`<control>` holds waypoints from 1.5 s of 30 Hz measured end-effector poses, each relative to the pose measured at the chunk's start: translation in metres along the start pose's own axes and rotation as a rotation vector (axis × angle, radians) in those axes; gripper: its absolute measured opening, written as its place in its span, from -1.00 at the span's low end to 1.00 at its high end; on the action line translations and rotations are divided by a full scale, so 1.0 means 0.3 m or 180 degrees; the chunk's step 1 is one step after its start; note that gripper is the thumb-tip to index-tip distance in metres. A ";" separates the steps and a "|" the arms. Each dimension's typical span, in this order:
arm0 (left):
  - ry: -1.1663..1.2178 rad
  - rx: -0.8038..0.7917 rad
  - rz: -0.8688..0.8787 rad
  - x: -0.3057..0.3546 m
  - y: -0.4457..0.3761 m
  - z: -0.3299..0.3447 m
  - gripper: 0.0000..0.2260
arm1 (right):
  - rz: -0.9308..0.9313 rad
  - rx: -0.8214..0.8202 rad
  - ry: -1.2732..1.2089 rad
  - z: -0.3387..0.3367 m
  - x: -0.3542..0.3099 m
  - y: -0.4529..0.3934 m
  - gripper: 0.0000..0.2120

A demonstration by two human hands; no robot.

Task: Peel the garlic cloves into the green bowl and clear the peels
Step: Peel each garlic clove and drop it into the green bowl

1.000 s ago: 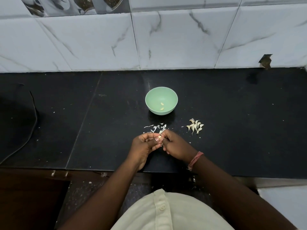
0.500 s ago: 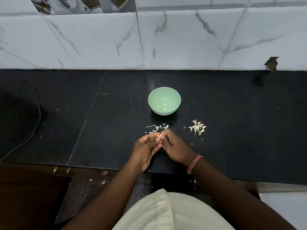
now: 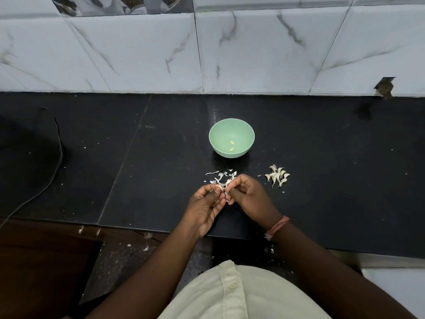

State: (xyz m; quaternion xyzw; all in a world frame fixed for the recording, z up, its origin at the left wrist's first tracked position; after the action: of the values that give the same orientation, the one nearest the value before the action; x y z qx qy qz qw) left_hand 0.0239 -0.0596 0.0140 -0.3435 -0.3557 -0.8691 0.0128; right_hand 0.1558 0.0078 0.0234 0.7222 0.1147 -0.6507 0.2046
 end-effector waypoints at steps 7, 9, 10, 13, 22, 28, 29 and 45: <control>0.0103 0.0036 -0.0081 0.003 0.004 0.002 -0.91 | -0.0011 0.0435 -0.0262 -0.012 0.001 -0.015 -0.88; 0.0127 0.0053 -0.0087 0.002 0.005 0.002 -0.91 | -0.0014 0.0390 -0.0205 -0.014 0.010 -0.018 -0.84; 0.0135 0.0063 -0.0087 0.000 0.006 0.002 -0.91 | -0.0030 0.0392 -0.0076 -0.014 0.018 -0.018 -0.80; 0.0127 0.0087 -0.0089 -0.004 0.008 0.003 -0.91 | -0.0314 0.0435 0.0729 -0.009 0.035 -0.011 -0.63; -0.0022 0.0241 -0.0076 -0.018 -0.002 0.002 -0.91 | -0.0878 0.0133 0.1478 0.012 0.001 0.005 -0.77; -0.0228 0.0208 0.0125 -0.030 -0.002 -0.010 -0.88 | -0.0782 0.0425 0.1387 0.013 0.011 0.005 -0.88; -0.0247 0.0216 0.0153 -0.034 -0.001 -0.012 -0.88 | -0.0659 0.0451 0.1306 0.013 0.011 0.004 -0.86; -0.0227 0.0071 0.0528 -0.049 0.009 -0.016 -0.87 | 0.0079 0.0411 0.0843 0.001 0.016 0.012 -0.79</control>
State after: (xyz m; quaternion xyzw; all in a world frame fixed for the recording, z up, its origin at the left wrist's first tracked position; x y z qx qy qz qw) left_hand 0.0331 -0.0678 0.0041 -0.4023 -0.3359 -0.8482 0.0759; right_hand 0.1576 0.0038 0.0191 0.8147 0.0897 -0.5532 0.1489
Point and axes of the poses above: each hand's wrist, its own y-axis away from the middle knuckle, its own z-axis out of the palm, x = y × z, the point moved 1 cm from there along -y, towards the middle knuckle, and after that the axes turned 4 degrees about x, right-handed, at the moved point
